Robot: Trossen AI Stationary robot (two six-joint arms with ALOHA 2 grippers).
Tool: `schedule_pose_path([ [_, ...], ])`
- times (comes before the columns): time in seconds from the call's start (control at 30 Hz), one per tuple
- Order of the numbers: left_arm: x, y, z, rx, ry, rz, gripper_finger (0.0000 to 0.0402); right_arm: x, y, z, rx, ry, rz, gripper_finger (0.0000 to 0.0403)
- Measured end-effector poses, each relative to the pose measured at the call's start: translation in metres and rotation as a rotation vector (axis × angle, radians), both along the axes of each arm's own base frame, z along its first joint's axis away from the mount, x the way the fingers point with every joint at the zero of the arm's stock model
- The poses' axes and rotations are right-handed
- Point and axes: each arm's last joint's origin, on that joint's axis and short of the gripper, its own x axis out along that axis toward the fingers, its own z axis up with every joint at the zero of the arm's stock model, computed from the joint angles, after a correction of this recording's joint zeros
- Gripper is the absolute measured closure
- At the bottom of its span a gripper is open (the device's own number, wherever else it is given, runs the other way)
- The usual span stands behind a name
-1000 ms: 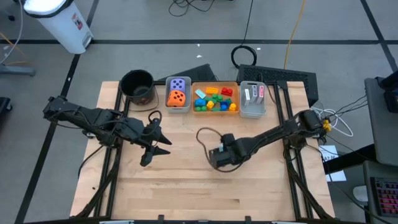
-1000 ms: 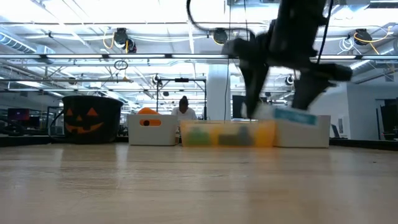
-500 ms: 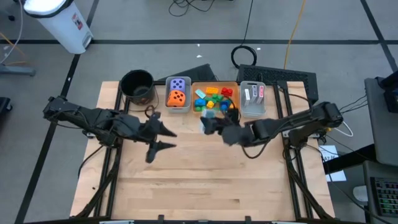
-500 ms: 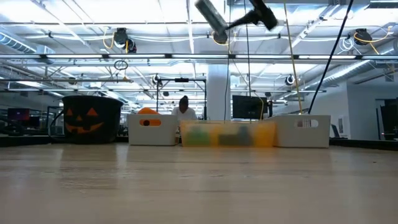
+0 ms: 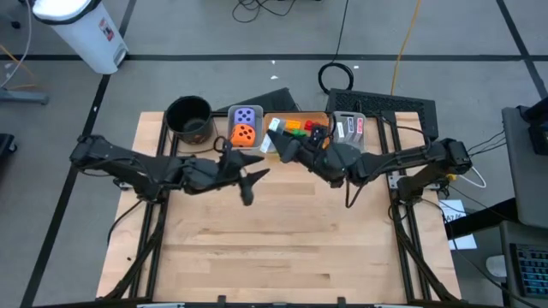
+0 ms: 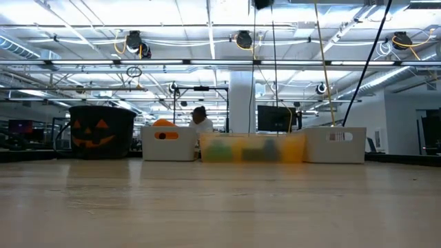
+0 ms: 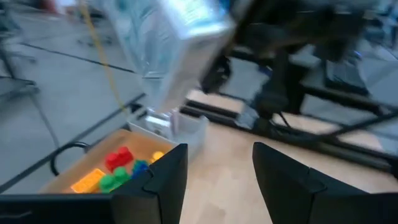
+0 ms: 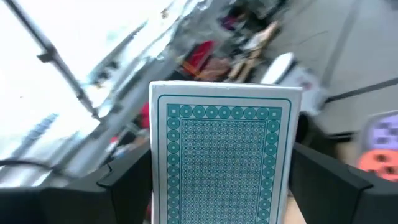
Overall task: Pick & Place Toys
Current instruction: Put the blue deck of cards into the right gray bin
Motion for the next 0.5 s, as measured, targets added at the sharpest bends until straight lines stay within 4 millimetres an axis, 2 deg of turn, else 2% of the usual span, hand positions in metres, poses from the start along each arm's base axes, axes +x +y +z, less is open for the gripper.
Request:
schedule_pose_path([
  [0.2, 0.016, 0.006, -0.006, -0.024, -0.078, 0.174, 0.0215, 0.002, -0.009, 0.006, -0.02, -0.056, 0.148, 0.0095],
  [0.5, 0.01, -0.005, 0.002, 0.051, -0.13, 0.319, 0.0215, -0.019, -0.038, 0.026, -0.046, -0.068, 0.175, 0.0098],
])
